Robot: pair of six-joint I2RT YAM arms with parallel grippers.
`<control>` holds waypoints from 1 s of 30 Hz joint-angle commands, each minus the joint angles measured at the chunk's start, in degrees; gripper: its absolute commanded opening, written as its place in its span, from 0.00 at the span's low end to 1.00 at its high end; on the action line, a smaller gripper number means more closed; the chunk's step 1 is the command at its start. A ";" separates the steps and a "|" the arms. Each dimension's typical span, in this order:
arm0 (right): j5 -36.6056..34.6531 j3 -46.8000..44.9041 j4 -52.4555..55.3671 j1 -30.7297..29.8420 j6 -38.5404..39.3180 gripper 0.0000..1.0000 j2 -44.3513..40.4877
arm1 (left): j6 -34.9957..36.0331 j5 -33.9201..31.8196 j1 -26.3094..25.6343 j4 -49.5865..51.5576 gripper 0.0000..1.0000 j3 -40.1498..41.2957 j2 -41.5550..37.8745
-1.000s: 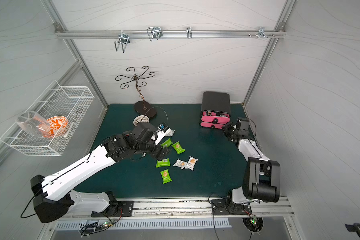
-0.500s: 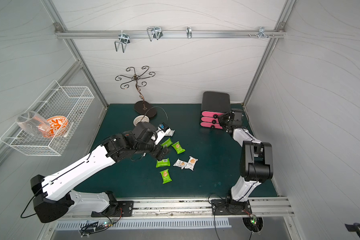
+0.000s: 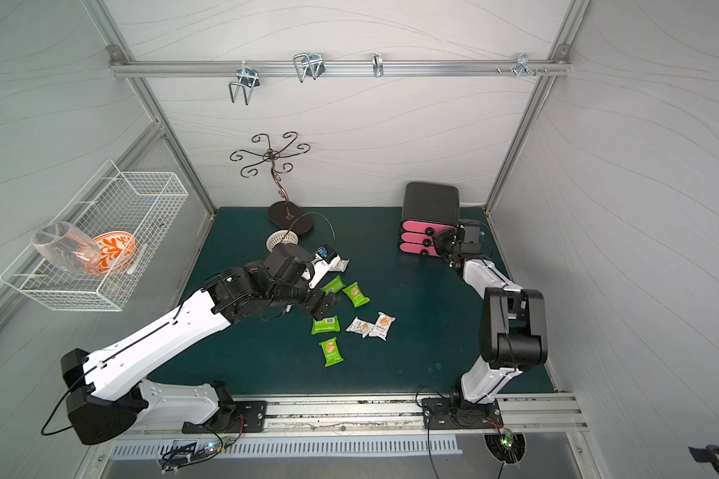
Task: Place the cookies into the drawer by color
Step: Close the drawer in the storage box, then open the drawer in the storage box.
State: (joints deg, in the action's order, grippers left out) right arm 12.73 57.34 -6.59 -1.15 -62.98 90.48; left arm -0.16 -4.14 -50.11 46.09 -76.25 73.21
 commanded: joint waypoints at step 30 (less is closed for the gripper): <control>6.46 -11.25 -27.48 3.89 -14.34 0.36 8.80 | 7.85 -9.09 -7.24 -1.28 0.96 0.95 -2.11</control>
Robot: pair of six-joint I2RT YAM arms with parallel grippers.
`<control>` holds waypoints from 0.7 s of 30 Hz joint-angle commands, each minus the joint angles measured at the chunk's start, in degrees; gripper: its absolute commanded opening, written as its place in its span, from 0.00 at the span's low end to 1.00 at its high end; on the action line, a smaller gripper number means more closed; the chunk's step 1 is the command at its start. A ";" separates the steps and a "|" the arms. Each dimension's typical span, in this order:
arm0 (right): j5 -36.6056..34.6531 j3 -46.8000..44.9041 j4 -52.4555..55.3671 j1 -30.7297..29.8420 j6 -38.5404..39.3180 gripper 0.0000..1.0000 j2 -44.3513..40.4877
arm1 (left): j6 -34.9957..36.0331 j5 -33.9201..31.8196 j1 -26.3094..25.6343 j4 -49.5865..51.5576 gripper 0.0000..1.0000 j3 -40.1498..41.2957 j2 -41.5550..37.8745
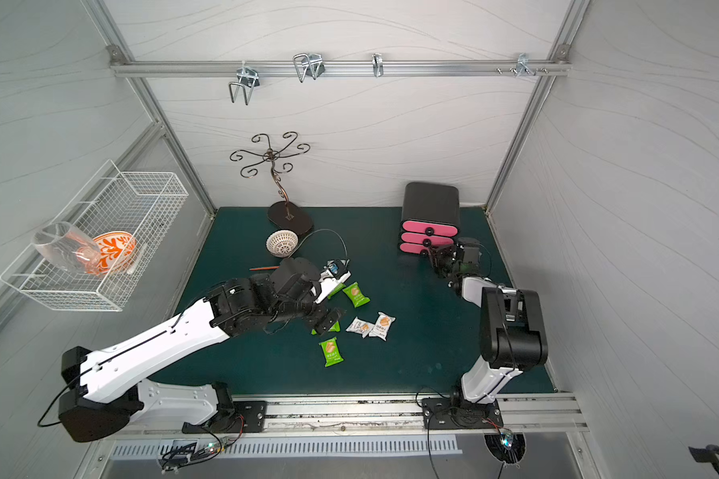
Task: Place the cookies into the drawer by color
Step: Open the drawer in the storage box.
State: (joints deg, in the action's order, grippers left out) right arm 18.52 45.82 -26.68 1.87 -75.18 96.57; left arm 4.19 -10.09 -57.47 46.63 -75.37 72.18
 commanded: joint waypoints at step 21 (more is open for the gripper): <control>0.72 3.11 -16.14 -2.37 -4.54 0.37 8.44 | 6.19 -3.70 0.07 -4.21 0.97 1.19 -0.44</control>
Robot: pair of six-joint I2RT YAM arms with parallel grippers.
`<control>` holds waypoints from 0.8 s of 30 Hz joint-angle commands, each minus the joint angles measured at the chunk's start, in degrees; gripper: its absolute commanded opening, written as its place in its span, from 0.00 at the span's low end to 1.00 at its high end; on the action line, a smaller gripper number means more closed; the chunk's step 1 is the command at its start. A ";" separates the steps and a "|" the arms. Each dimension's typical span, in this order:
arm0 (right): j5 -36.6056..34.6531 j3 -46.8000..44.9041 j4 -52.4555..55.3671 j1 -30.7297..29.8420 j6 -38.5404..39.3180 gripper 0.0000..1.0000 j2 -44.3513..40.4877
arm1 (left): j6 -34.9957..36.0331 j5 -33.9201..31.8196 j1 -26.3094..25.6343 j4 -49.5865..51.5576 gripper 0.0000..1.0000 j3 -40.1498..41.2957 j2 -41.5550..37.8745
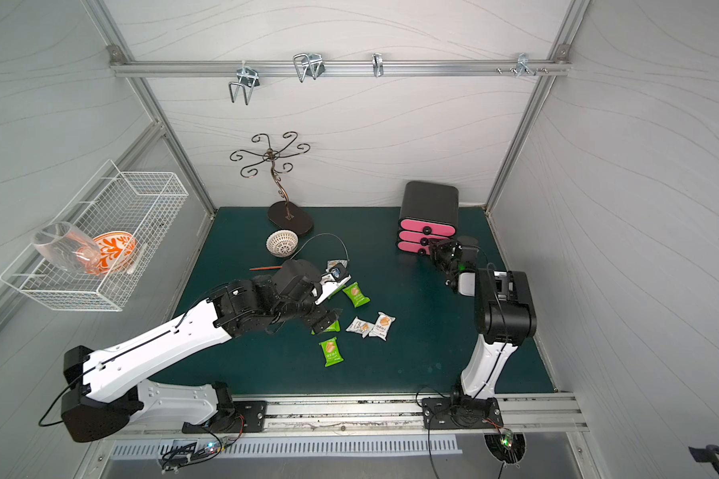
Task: Place the cookies into the drawer by color
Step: Open the drawer in the storage box.
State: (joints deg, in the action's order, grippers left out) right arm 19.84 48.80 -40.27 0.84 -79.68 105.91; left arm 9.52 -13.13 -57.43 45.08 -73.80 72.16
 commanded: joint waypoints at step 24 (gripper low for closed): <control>-1.99 3.62 -3.46 -3.88 -1.12 0.36 4.17 | 0.19 -1.02 -0.15 -2.54 0.97 -0.02 -0.89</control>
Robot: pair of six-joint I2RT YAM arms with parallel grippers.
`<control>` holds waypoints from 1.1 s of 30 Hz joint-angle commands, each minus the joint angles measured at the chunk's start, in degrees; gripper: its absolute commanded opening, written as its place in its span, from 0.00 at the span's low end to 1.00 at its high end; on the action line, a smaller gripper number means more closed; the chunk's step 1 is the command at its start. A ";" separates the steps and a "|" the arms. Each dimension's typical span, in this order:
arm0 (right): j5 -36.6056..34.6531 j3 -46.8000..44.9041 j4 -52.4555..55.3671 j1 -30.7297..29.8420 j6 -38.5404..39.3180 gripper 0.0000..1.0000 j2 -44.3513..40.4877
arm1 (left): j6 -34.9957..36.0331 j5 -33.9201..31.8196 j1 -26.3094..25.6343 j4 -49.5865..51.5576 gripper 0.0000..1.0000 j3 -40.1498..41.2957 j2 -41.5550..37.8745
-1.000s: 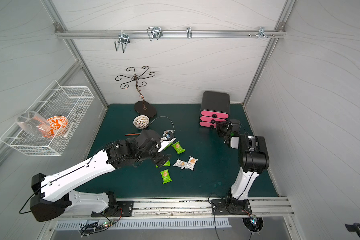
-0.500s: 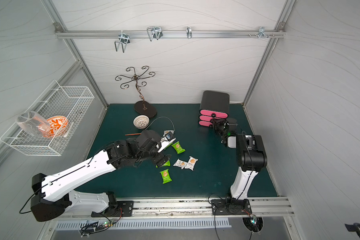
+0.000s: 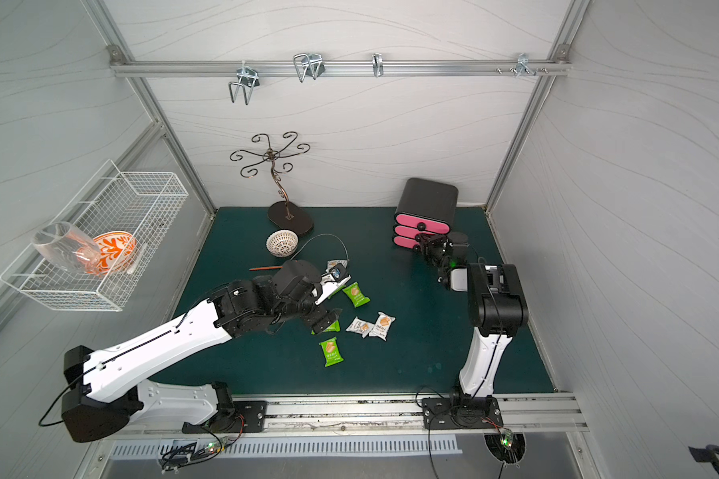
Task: Place the cookies into the drawer by color
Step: Open the drawer in the storage box.
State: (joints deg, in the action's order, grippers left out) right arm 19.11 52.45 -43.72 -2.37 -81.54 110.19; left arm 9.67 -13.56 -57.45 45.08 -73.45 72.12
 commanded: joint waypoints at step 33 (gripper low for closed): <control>-8.17 -8.08 8.72 -5.68 9.20 0.19 -12.53 | -0.17 -1.20 -0.56 -3.01 0.97 1.56 -2.57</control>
State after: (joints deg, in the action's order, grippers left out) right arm 9.72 46.15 -39.29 -7.35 -76.64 102.54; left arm 9.43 -14.48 -57.80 44.95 -72.40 70.74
